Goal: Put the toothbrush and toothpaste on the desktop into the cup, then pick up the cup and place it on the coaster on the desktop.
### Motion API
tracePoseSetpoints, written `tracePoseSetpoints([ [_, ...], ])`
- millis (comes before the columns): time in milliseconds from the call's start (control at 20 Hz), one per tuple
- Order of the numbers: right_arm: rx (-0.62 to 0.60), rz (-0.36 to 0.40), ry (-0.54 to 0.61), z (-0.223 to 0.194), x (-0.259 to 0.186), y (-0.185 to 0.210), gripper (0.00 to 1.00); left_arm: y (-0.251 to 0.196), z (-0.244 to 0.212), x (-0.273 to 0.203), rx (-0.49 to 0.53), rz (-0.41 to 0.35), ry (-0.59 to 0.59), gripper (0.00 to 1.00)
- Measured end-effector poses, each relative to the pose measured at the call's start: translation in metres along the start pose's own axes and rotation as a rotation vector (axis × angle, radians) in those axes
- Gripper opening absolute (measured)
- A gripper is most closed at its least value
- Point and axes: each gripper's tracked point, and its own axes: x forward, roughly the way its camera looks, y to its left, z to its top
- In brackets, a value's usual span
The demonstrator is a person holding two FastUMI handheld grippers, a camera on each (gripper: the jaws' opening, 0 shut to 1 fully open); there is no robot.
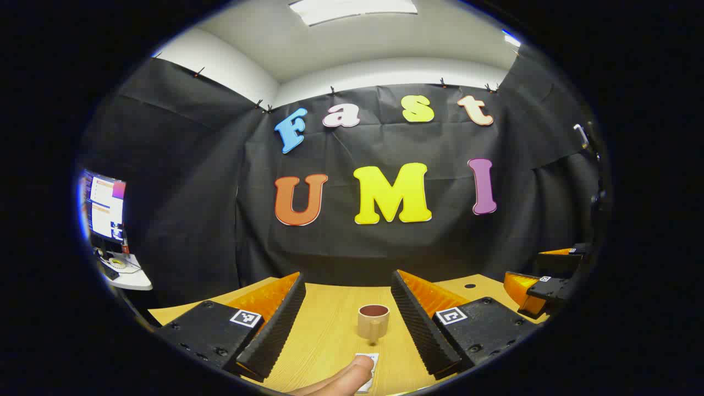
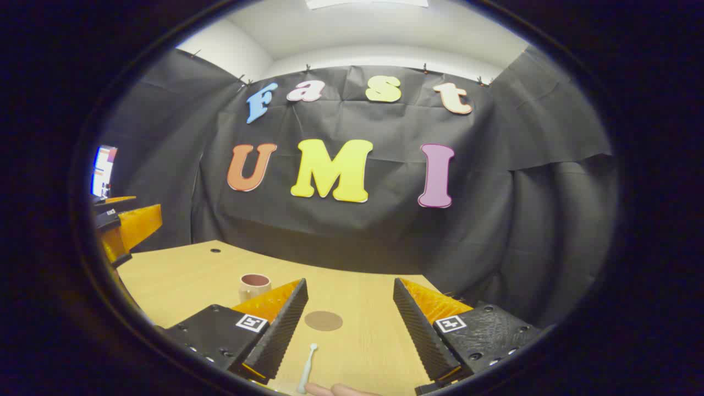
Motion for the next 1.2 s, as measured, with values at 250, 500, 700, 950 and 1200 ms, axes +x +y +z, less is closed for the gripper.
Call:
tracePoseSetpoints([
  [250, -0.037, 0.035, -0.006, -0.006, -0.002, 0.013, 0.96, 0.016, -0.013, 0.009, 0.004, 0.025, 0.043, 0.99],
  [500, 0.0, -0.005, -0.042, -0.001, 0.003, -0.006, 0.95, 0.012, -0.03, 0.016, 0.009, 0.008, 0.093, 0.99],
  [700, 0.018, -0.013, -0.024, -0.003, 0.005, -0.01, 0.95, 0.007, -0.039, 0.019, 0.008, -0.013, 0.119, 0.99],
  [950, -0.011, -0.038, -0.019, -0.009, 0.007, -0.008, 0.94, -0.001, -0.051, 0.023, 0.001, -0.031, 0.149, 0.99],
  [1200, -0.034, -0.041, -0.008, -0.016, 0.011, -0.007, 0.95, -0.012, -0.102, 0.031, -0.004, -0.059, 0.302, 0.99],
])
